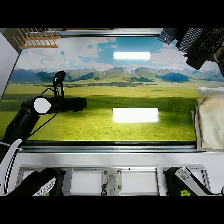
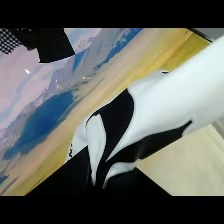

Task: Fold the clothes and pants, and hang the long-sleeved shirts on hangers.

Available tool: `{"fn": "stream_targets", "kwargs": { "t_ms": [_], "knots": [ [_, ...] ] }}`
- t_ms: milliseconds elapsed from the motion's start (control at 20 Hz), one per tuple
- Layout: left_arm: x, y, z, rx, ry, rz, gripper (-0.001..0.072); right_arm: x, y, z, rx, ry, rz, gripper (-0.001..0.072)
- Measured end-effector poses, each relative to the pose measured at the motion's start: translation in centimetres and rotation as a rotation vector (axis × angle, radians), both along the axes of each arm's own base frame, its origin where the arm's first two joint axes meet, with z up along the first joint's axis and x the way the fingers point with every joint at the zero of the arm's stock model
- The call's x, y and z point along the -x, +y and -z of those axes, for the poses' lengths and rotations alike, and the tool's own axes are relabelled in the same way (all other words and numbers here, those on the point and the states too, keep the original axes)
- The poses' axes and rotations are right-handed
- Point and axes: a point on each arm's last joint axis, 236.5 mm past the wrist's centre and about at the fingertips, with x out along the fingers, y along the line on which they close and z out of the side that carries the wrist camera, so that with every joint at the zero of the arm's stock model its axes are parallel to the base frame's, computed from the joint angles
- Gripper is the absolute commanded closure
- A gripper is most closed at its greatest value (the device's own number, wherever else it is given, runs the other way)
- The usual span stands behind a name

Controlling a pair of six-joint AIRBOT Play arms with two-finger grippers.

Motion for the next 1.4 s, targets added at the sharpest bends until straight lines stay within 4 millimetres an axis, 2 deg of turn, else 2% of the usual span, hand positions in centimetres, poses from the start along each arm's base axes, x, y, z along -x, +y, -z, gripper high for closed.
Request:
{"fn": "stream_targets", "kwargs": {
  "t_ms": [150,300,450,500,550,600,700,850,950,1050,1100,1150,1250,1400],
  "knots": [
    [0.0,0.0,0.0,0.0,0.0,0.0,0.0703,1.8,0.2,0.2,0.03,0.075,0.019,0.0698],
    [0.0,0.0,0.0,0.0,0.0,0.0,0.0703,5.1,0.0,3.3,0.019,0.219,0.084,0.0697],
    [0.0,0.0,0.0,0.0,0.0,0.0,0.0703,8.2,0.5,7.3,-0.012,0.349,0.13,0.0684],
    [0.0,0.0,0.0,0.0,0.0,0.0,0.0703,9.1,0.8,8.7,-0.028,0.386,0.137,0.0629],
    [0.0,0.0,0.0,0.0,0.0,0.0,0.0703,9.8,1.1,9.9,-0.045,0.422,0.14,0.0384],
    [0.0,0.0,0.0,0.0,0.0,0.0,0.0703,10.6,1.4,11.0,-0.059,0.459,0.141,0.0177],
    [0.0,0.0,0.0,0.0,0.0,0.0,0.0703,11.9,1.9,12.8,-0.082,0.528,0.143,0.0149],
    [0.0,0.0,0.0,0.0,0.0,0.0,0.0703,12.7,2.1,13.0,-0.08,0.556,0.149,0.0149],
    [0.0,0.0,0.0,0.0,0.0,0.0,0.0703,12.0,2.4,11.8,-0.033,0.525,0.121,0.0149],
    [0.0,0.0,0.0,0.0,0.001,0.0,0.0703,9.7,3.9,9.9,0.022,0.449,0.045,0.0149],
    [0.0,0.0,0.0,0.0,0.0,0.0,0.0703,8.1,5.3,8.9,0.049,0.403,-0.015,0.0149],
    [0.0,0.0,0.0,0.0,0.0,0.0,0.0703,6.4,7.0,8.0,0.069,0.359,-0.084,0.0149],
    [0.0,0.0,0.0,-0.001,0.0,0.001,0.0703,2.9,11.7,6.5,0.09,0.274,-0.254,0.0149],
    [0.0,0.0,0.0,-0.001,-0.001,0.0,0.0703,-1.1,20.3,5.2,0.096,0.179,-0.522,0.015]
  ]
}}
